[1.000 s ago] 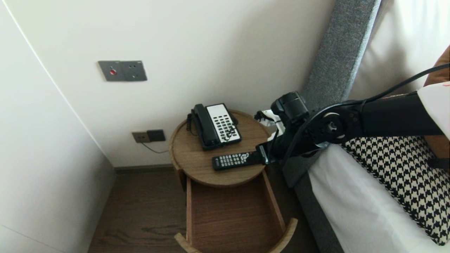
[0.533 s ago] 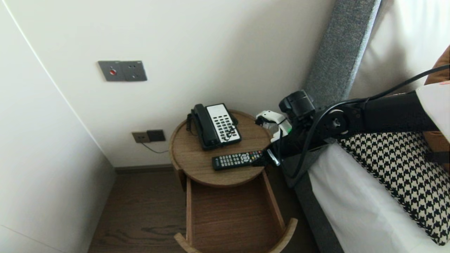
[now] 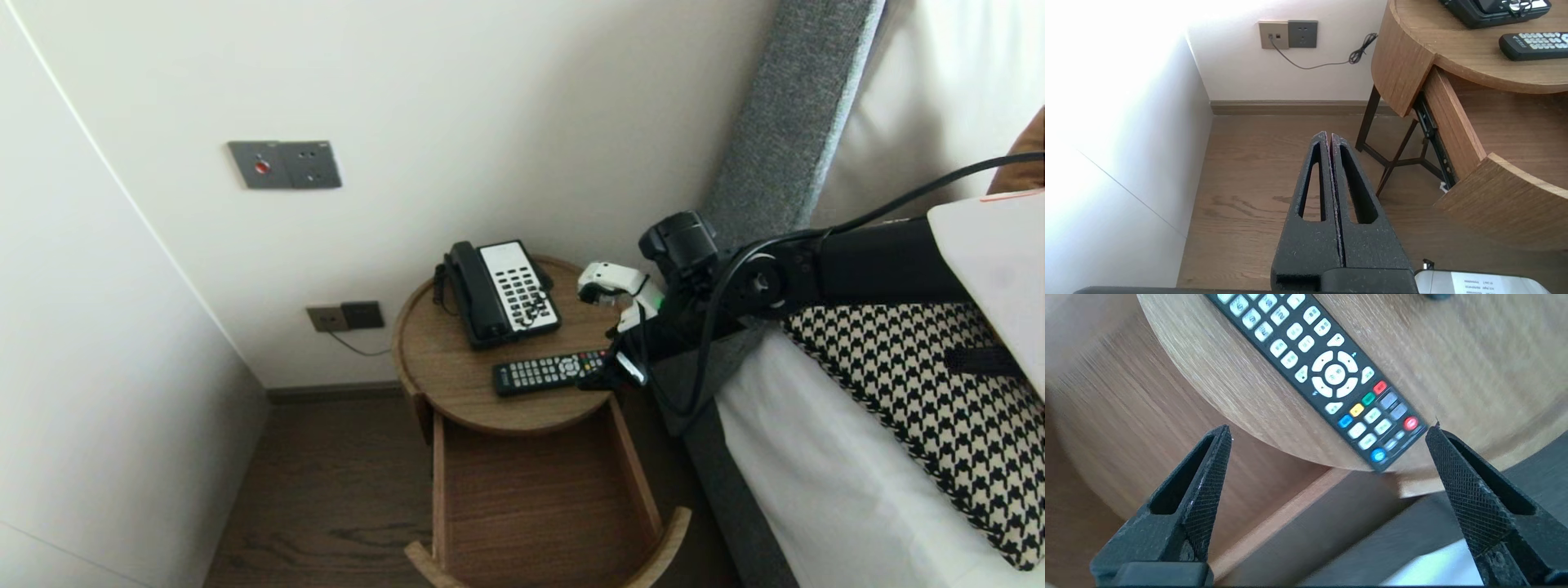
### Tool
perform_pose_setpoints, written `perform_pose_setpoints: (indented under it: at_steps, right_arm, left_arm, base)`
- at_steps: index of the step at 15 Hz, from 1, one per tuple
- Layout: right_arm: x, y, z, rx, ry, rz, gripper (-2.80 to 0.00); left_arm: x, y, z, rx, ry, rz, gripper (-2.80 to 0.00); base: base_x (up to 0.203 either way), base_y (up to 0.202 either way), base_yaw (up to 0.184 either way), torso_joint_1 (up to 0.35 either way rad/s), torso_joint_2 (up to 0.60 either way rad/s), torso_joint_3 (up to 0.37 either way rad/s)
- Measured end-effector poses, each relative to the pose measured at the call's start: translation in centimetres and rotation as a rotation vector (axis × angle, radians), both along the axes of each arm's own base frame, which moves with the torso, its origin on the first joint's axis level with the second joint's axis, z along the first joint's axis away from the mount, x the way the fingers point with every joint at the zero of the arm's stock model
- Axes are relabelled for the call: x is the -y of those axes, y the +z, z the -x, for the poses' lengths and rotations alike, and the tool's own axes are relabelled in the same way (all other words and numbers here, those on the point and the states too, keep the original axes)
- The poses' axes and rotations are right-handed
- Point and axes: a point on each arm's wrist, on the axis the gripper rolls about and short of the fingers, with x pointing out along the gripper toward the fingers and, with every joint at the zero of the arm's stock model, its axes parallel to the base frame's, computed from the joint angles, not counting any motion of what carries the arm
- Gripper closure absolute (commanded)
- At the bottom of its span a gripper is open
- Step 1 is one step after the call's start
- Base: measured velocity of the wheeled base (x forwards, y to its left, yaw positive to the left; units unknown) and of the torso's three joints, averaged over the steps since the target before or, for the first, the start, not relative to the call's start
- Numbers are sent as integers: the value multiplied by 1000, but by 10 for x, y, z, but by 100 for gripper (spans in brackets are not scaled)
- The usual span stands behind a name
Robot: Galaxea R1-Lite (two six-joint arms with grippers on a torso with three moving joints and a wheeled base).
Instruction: Put the remote controls on the table in the drawer one by one
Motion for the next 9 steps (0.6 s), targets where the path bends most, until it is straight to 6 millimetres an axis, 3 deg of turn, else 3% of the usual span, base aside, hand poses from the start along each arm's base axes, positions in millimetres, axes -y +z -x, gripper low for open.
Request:
perform_pose_setpoints:
  at_steps: [5, 9]
  right_arm:
    - [-2, 12, -5, -22, 85, 101, -280]
    - [-4, 7, -15, 2, 165, 172, -280]
  left_arm:
    - [0, 0, 0, 0, 0, 0, 0]
    - [0, 0, 0, 0, 0, 0, 0]
  base:
    - [0, 0, 0, 0, 0, 0]
    - [0, 0, 0, 0, 0, 0]
